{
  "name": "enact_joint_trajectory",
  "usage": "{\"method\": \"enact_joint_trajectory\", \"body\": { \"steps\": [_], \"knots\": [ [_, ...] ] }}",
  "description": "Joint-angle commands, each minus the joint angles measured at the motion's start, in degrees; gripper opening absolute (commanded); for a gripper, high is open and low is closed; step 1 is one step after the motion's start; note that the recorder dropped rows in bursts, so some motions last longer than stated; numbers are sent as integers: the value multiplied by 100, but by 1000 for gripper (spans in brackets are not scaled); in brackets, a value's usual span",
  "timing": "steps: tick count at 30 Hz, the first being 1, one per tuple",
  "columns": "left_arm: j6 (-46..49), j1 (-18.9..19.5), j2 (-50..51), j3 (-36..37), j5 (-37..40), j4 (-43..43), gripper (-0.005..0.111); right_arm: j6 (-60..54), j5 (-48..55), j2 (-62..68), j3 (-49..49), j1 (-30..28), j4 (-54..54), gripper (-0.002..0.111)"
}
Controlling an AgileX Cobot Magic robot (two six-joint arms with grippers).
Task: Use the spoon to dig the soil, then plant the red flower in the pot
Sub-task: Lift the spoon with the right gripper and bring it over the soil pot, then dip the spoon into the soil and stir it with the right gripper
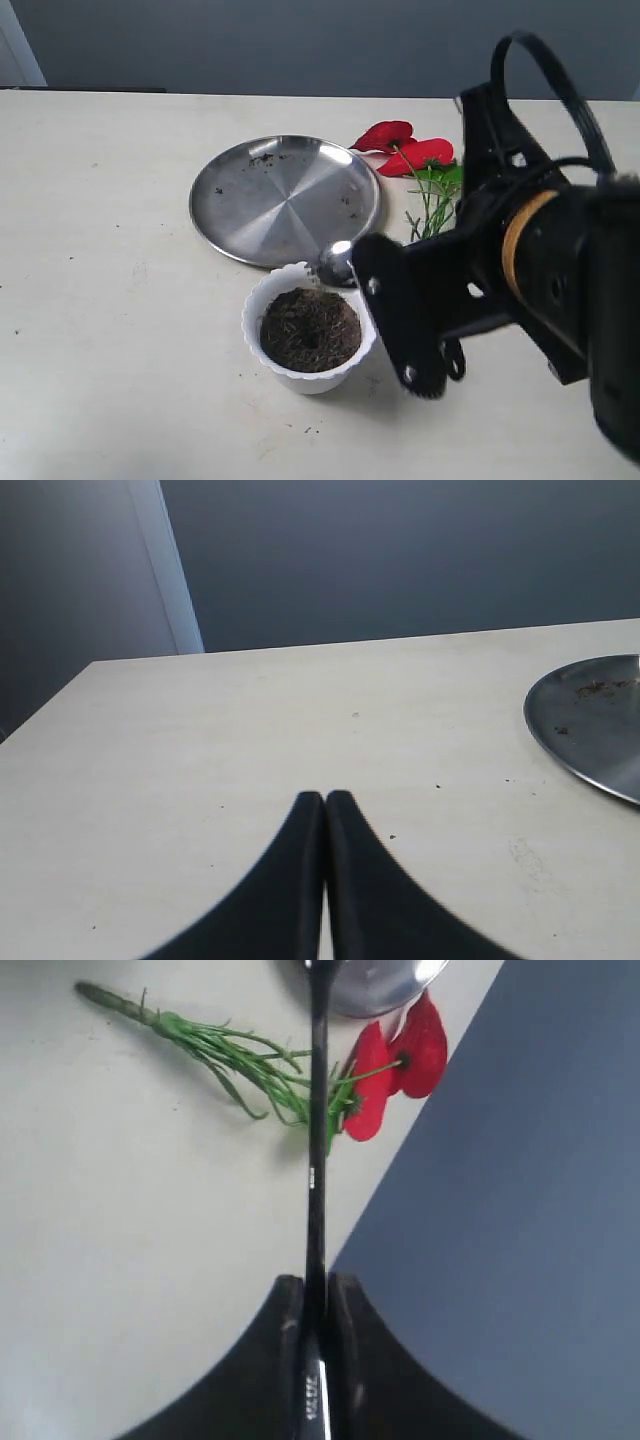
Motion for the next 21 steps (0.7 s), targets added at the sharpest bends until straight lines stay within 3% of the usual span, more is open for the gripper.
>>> {"method": "enact_joint_trajectory", "body": {
  "steps": [1,7,21],
  "knots": [
    [-10,-41,-30,-25,-36,-44,0,138,-41,-33,352,605,-700,-1],
    [-10,-41,-30,-25,-36,-44,0,264,-41,212,581,967,-1041,-1],
    [-10,-41,-30,-25,-36,-44,0,335,-192,692,867,953,-1430,-1]
  ]
}}
